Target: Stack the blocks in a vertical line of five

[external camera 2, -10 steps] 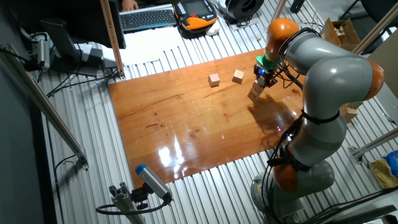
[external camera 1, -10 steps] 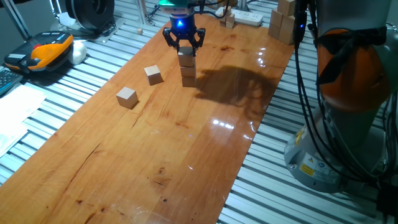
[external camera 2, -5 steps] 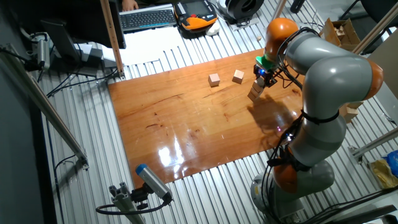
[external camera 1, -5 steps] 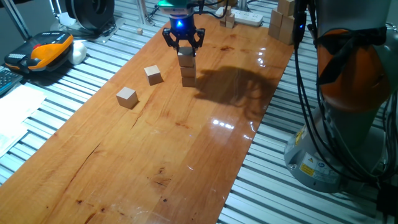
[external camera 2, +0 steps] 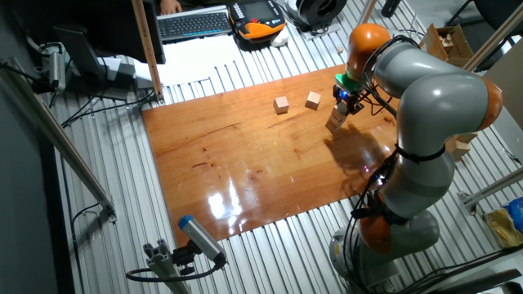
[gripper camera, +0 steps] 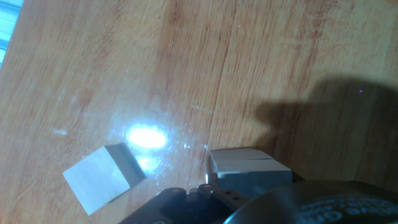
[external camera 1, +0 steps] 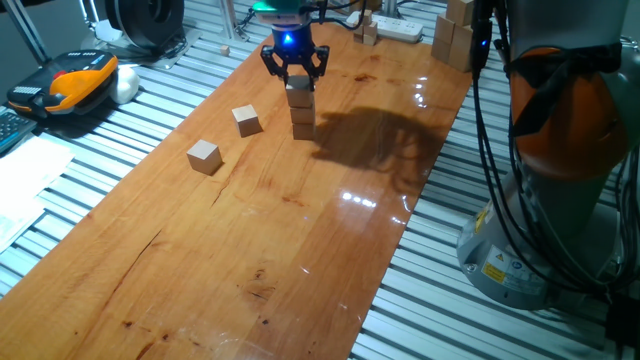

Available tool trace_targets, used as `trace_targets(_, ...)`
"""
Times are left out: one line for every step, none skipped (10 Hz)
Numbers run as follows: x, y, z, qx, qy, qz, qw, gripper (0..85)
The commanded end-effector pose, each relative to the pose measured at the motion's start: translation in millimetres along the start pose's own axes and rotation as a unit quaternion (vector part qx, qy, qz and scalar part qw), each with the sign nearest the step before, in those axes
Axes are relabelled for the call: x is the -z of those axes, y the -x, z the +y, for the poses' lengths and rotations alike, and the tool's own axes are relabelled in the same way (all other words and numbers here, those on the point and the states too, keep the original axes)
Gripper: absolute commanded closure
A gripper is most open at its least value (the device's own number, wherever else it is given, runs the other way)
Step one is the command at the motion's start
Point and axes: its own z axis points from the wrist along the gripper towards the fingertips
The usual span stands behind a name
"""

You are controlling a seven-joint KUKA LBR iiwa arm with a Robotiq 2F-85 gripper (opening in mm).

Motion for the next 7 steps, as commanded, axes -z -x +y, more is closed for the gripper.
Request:
trace_targets(-0.1,0.0,0.1,0.001,0.000,0.000,1.0000,34.0)
trace_targets(-0.2,0.0,0.3,0.003,-0.001,-0.002,1.0000,34.0)
trace_targets(-0.2,0.0,0.3,0.005,-0.002,-0.003,1.0000,34.0)
trace_targets(-0.3,0.0,0.3,0.006,-0.002,-0.003,1.0000,34.0)
trace_targets(-0.2,0.0,0.3,0.007,-0.002,-0.003,1.0000,34.0)
trace_targets(-0.3,-0.1,0.4,0.007,-0.002,-0.003,1.0000,34.0)
trace_targets(-0.3,-0.1,0.3,0.009,-0.001,-0.003,1.0000,34.0)
